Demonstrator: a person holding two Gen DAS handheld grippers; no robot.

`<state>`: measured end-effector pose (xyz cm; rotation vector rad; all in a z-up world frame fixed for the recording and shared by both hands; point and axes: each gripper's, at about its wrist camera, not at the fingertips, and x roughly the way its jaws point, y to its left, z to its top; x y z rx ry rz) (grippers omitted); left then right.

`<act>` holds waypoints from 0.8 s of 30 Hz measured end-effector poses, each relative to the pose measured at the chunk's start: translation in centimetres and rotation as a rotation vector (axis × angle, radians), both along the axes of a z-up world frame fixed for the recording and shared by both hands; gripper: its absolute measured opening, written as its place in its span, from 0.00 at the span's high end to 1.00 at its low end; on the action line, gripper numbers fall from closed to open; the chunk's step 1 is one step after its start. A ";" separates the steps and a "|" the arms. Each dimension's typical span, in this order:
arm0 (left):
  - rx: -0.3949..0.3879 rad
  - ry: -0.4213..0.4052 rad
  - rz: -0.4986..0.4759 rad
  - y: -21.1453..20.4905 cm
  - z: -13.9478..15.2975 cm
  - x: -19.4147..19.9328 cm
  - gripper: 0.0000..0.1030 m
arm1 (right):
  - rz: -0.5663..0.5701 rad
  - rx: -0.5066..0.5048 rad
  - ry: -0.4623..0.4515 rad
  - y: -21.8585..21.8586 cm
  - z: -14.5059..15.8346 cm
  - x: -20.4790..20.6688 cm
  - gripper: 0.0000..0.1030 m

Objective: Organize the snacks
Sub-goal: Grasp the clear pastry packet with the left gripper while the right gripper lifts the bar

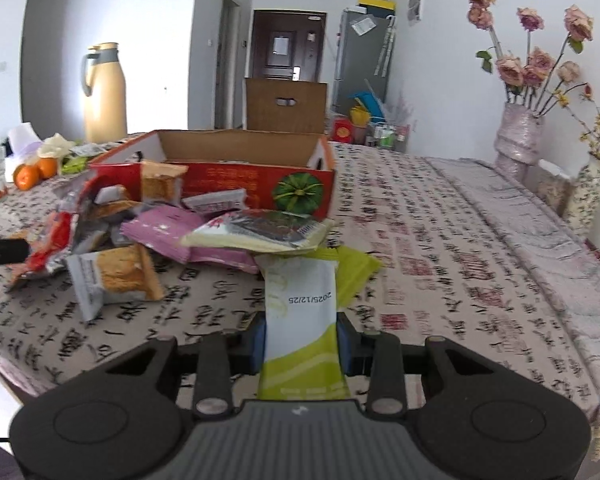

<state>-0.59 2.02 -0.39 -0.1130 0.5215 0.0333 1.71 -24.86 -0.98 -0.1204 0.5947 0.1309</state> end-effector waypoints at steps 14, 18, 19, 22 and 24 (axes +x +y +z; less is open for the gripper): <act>0.049 0.028 0.052 2.6 0.7 1.7 0.00 | -0.026 -0.014 -0.125 -0.4 3.6 -0.4 0.67; 0.070 0.040 0.058 3.7 0.6 2.1 0.00 | -0.002 -0.009 -0.154 0.1 4.6 -0.8 0.67; 0.075 0.046 0.058 3.9 0.5 2.3 0.00 | 0.000 -0.009 -0.154 0.3 4.7 -0.8 0.67; 0.081 0.065 0.052 4.4 0.1 2.8 0.00 | 0.007 -0.005 -0.134 0.8 4.2 -0.4 0.67; 0.082 0.078 0.048 4.7 -0.3 3.0 0.00 | 0.008 0.002 -0.118 1.1 3.7 -0.1 0.67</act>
